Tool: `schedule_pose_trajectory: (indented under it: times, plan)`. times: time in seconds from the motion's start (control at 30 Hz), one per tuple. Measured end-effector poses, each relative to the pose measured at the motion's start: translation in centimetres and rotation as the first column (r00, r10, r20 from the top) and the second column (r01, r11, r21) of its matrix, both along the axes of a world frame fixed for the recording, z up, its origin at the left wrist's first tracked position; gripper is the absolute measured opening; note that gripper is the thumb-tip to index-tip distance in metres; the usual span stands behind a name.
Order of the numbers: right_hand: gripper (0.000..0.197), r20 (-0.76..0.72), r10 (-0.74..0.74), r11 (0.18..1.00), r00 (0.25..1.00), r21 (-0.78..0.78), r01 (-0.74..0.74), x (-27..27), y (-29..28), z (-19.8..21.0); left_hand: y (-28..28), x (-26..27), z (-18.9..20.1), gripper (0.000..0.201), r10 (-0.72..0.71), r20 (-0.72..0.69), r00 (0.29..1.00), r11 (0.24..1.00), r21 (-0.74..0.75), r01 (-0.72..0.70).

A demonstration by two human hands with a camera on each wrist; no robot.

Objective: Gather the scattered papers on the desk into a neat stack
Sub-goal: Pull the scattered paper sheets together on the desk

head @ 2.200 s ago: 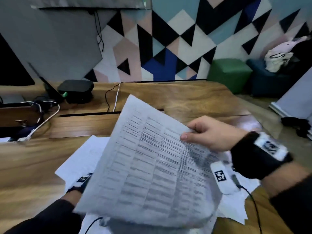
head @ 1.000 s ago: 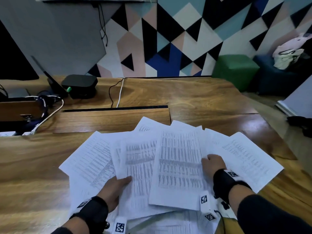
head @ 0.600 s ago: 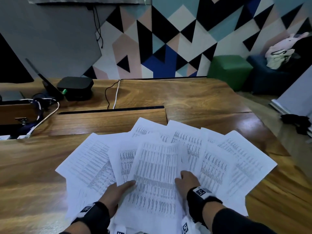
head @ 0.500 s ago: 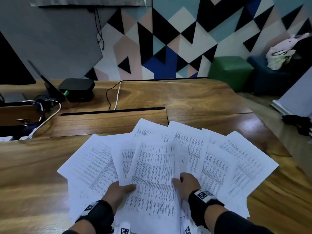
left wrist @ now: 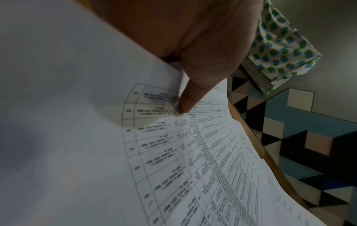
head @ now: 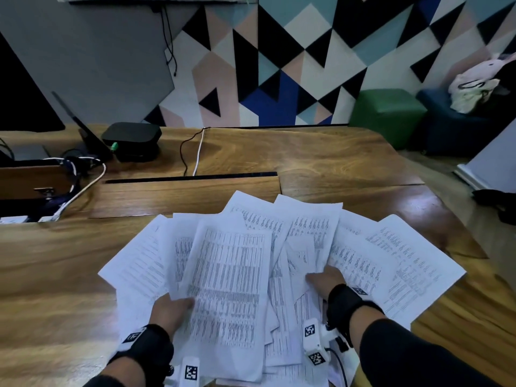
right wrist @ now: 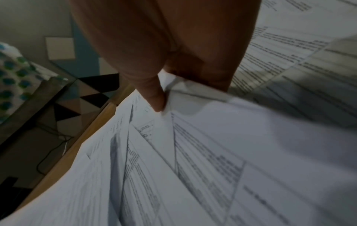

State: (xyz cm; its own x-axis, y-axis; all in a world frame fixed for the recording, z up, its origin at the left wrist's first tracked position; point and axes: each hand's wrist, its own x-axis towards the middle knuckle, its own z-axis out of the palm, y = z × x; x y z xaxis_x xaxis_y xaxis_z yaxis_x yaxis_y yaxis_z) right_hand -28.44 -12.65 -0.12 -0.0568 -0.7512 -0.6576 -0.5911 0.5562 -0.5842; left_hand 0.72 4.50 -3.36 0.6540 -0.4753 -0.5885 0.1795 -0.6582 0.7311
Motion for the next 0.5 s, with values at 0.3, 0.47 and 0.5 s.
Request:
schedule_pose_trajectory:
  times: [0.3, 0.47, 0.5]
  plan:
    - [0.106, 0.218, -0.005, 1.000, 0.976, 0.017, 0.002, 2.5, 1.2, -2.8, 0.2, 0.1, -0.3, 0.021, -0.060, 0.010, 0.998, 0.998, 0.002, 0.060]
    - [0.051, 0.028, 0.115, 0.984, 0.993, -0.142, -0.110, 2.4, 1.7, -1.0, 0.4, 0.0, 0.2, 0.012, -0.070, 0.022, 0.997, 0.997, -0.042, 0.071]
    - [0.044, 0.007, 0.119, 0.973, 0.993, -0.198, -0.116, 1.8, 1.5, -0.3, 0.6, 0.0, 0.3, 0.013, -0.069, 0.025, 0.997, 0.996, -0.053, 0.071]
